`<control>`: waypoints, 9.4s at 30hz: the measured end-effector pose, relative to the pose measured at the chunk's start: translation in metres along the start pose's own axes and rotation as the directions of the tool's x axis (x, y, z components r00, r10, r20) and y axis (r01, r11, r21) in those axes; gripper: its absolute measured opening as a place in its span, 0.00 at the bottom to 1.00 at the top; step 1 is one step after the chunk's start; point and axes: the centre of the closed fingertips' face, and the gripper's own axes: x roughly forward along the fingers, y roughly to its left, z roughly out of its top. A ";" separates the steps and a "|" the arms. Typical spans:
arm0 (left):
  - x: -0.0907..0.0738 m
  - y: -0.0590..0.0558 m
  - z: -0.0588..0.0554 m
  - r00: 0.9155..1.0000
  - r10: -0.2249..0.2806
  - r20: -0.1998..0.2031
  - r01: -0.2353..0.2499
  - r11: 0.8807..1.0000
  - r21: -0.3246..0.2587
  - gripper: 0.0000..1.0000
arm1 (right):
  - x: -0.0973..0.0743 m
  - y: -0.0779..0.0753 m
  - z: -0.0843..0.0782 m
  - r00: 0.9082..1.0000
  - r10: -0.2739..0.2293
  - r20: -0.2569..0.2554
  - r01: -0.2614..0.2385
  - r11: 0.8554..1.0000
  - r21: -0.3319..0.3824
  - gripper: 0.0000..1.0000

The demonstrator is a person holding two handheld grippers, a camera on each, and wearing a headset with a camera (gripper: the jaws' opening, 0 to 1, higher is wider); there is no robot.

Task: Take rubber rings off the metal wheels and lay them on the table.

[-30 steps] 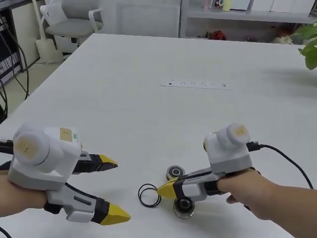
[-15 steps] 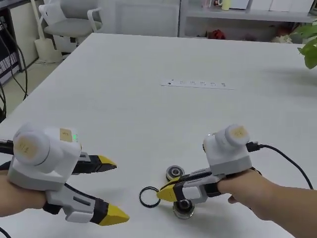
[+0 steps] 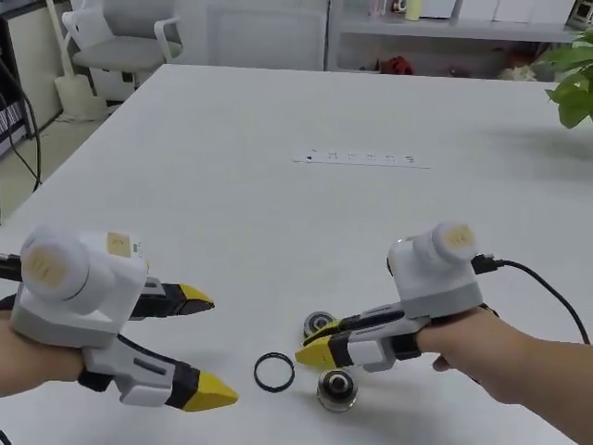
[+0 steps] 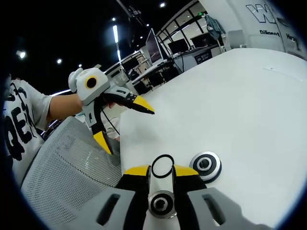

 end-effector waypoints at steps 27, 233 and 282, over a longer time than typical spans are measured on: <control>0.029 0.014 0.025 1.000 -0.016 0.019 0.016 1.000 0.015 0.59 | -0.032 -0.027 -0.002 0.992 -0.125 0.031 0.127 0.989 -0.074 0.21; 0.115 0.017 0.037 0.998 0.056 -0.042 -0.053 0.997 0.064 0.12 | -0.026 -0.044 0.008 0.976 -0.158 0.148 0.139 0.982 0.131 0.00; 0.050 0.004 0.054 0.998 -0.001 0.066 -0.002 0.999 0.033 0.57 | -0.031 -0.039 0.019 0.973 -0.138 0.184 0.110 0.982 0.155 0.00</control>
